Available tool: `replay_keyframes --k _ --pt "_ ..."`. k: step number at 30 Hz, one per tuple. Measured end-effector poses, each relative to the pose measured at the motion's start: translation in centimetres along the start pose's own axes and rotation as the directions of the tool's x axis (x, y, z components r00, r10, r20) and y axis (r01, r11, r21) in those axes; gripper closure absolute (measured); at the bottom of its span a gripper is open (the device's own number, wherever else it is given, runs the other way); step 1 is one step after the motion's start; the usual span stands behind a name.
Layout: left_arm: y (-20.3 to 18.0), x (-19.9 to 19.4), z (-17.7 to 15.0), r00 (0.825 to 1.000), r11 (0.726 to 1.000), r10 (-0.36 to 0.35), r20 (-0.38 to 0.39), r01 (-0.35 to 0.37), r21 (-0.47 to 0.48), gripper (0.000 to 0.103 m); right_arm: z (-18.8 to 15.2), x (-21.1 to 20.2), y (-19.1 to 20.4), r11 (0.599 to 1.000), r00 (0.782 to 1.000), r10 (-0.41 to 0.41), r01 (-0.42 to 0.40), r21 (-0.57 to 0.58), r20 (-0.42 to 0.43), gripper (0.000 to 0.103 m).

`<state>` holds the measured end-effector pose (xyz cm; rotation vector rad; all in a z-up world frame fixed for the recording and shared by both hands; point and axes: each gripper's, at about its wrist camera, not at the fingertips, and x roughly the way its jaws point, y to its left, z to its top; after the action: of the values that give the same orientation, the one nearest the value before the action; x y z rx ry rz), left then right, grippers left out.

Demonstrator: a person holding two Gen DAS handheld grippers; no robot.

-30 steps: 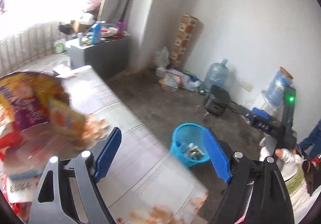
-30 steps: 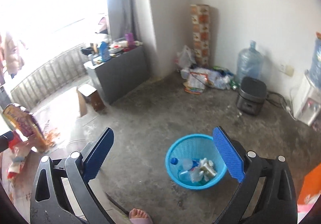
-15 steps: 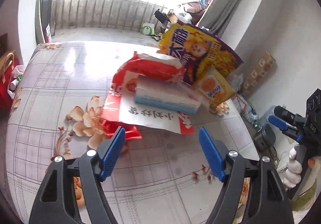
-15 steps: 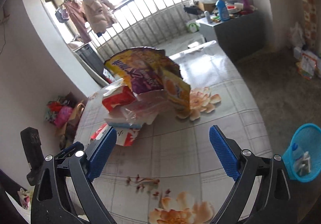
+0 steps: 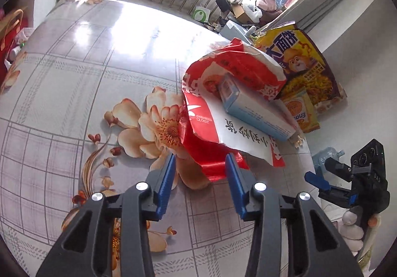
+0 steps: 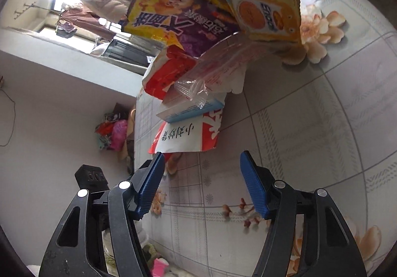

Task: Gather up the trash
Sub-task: 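Return both grippers to the snack pile on the table, then grasp the clear plastic bag with the right gripper while the left grasps the blue-white box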

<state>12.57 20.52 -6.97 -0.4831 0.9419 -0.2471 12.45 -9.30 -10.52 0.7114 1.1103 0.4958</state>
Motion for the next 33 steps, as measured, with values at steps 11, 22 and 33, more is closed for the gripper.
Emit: replay_keyframes --k 11,22,33 --pt "1.0 0.7 -1.6 0.999 0.999 -0.007 -0.039 0.006 -0.037 0.099 0.8 5.0 0.8 0.997 0.994 0.058 -0.053 0.052 -0.096 0.066" --pt "-0.9 -0.5 -3.7 0.996 0.996 -0.033 -0.088 0.040 0.079 0.100 0.3 5.2 -0.3 0.985 0.985 0.135 -0.122 0.123 -0.104 0.103" --pt "-0.4 -3.9 0.5 0.995 0.996 -0.073 0.068 0.070 0.051 0.093 0.8 -0.8 -2.0 0.983 0.992 0.125 -0.124 0.133 0.006 0.076"
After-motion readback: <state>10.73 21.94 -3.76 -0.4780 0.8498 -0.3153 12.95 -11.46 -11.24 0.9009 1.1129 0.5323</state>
